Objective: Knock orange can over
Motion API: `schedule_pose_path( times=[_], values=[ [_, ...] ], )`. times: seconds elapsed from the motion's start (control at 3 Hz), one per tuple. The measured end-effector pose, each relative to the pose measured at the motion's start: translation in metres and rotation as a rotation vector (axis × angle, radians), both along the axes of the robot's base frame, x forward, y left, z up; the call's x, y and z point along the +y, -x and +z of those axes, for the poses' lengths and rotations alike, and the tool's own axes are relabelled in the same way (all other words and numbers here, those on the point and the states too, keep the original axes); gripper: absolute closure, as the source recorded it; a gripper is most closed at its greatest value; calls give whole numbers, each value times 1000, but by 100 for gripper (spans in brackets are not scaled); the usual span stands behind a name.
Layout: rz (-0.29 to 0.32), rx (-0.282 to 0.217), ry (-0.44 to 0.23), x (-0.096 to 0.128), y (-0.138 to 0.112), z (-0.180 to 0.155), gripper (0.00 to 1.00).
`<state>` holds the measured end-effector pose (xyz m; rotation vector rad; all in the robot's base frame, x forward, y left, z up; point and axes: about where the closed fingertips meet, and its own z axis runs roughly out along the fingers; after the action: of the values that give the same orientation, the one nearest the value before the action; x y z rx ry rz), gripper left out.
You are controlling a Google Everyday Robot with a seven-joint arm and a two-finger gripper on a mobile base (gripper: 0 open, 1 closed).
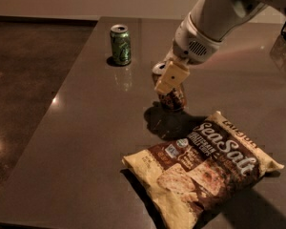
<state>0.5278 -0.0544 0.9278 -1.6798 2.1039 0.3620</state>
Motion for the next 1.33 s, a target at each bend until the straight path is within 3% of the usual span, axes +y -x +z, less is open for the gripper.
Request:
schedule_pose_path(
  times=[0.33, 0.67, 1.0, 1.33],
  values=[
    [-20, -17, 146, -23, -12, 2, 100],
    [2, -60, 245, -27, -25, 1, 100],
    [47, -113, 299, -20, -38, 6, 100],
    [94, -143, 310, -12, -45, 10, 100]
  ],
)
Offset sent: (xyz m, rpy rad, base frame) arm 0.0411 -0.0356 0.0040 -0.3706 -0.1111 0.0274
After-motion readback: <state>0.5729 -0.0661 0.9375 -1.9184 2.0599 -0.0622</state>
